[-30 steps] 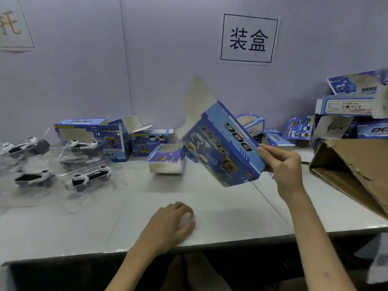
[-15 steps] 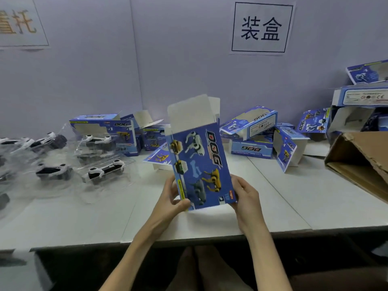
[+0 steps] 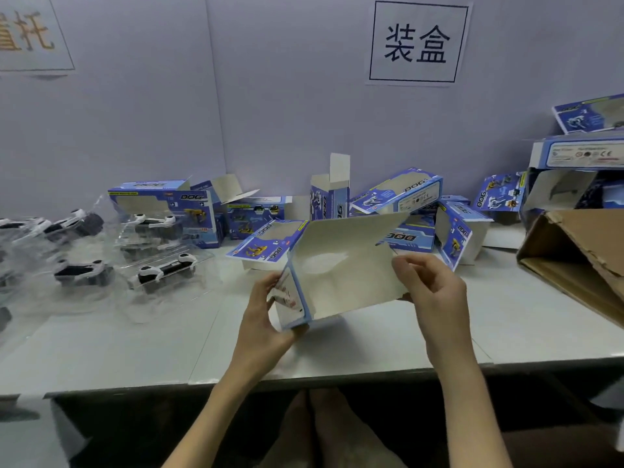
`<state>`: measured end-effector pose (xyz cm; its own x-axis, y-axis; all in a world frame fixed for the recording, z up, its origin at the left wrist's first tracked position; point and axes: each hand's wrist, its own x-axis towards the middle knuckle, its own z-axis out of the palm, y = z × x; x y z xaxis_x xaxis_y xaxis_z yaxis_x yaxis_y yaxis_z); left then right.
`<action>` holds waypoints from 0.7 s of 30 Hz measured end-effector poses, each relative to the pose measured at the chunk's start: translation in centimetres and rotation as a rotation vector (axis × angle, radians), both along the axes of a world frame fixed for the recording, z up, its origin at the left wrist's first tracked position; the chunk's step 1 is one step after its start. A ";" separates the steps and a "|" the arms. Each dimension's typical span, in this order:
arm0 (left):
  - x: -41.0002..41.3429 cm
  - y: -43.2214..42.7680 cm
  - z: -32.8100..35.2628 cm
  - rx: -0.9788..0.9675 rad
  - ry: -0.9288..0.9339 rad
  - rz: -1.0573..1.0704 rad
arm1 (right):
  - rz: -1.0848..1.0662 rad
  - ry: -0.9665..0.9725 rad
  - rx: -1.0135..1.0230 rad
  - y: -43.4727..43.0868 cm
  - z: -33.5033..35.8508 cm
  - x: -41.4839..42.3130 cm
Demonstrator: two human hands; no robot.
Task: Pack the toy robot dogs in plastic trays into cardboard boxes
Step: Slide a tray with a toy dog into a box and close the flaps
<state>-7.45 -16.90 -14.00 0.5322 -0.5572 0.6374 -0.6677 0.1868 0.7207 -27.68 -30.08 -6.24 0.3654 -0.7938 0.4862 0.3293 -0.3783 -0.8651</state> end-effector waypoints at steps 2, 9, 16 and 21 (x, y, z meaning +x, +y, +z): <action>-0.1 -0.1 -0.2 0.030 -0.038 0.004 | -0.065 0.035 -0.008 0.2 -0.4 0.1; -0.8 0.2 0.5 0.092 0.034 -0.053 | 0.356 -0.086 0.433 -0.5 -1.6 0.5; -0.7 0.1 0.3 -0.012 -0.133 0.092 | -0.277 -0.077 0.261 -0.2 -2.4 1.5; -0.8 0.2 0.7 -0.054 -0.340 0.411 | -0.176 -0.165 -0.141 2.5 -0.6 1.8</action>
